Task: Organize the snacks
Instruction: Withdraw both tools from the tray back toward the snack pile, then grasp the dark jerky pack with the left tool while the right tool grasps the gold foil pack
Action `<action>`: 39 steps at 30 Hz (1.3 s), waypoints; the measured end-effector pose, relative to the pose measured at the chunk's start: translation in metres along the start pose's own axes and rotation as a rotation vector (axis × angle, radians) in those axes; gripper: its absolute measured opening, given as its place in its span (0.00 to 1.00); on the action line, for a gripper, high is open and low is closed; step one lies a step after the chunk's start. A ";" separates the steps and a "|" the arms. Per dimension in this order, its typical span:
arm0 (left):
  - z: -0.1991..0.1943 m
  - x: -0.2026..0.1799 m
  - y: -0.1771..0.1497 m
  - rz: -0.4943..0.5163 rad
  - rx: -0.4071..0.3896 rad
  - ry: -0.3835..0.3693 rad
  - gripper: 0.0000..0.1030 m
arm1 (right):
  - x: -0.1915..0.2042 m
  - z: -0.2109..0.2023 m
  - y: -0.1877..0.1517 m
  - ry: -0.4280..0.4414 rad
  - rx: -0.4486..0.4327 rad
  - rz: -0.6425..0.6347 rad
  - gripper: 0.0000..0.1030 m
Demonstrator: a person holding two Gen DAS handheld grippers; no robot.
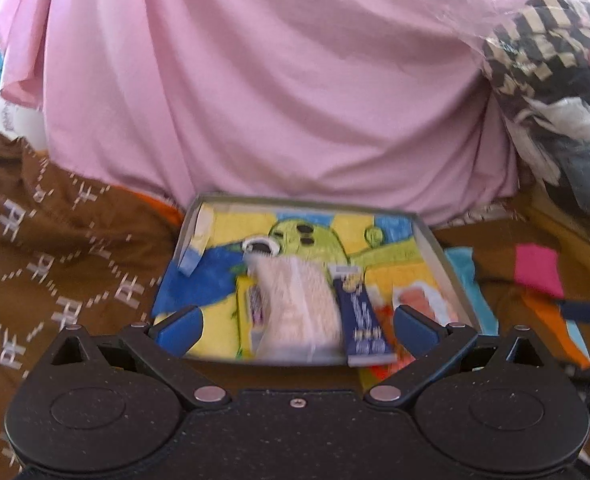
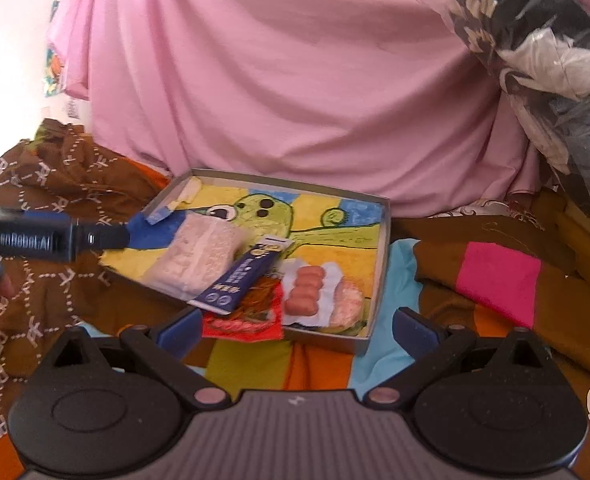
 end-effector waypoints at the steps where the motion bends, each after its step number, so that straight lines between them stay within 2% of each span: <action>1: -0.005 0.002 -0.005 0.002 0.010 0.002 0.98 | 0.003 -0.004 -0.001 0.007 -0.001 -0.004 1.00; 8: -0.033 0.010 -0.033 0.022 0.039 0.036 0.99 | 0.025 -0.020 -0.013 0.047 0.030 -0.036 1.00; 14: -0.042 0.014 -0.069 0.072 0.145 0.064 0.99 | 0.044 -0.035 -0.028 0.078 0.059 -0.089 1.00; 24: -0.049 0.027 -0.106 0.082 0.242 0.097 0.99 | 0.064 -0.045 -0.051 0.121 0.110 -0.162 1.00; 32: -0.053 0.031 -0.129 0.100 0.297 0.095 0.99 | 0.069 -0.044 -0.079 0.157 0.199 -0.172 1.00; 39: -0.055 0.029 -0.151 0.134 0.356 0.070 0.99 | 0.078 -0.039 -0.115 0.197 0.315 -0.195 1.00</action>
Point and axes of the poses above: each gripper's, at about its wrist camera, not at the fingertips, and z roughly the way its jaws point, x to its left, y to its top, the point moved 5 cm from there along z, roughly the way its jaws point
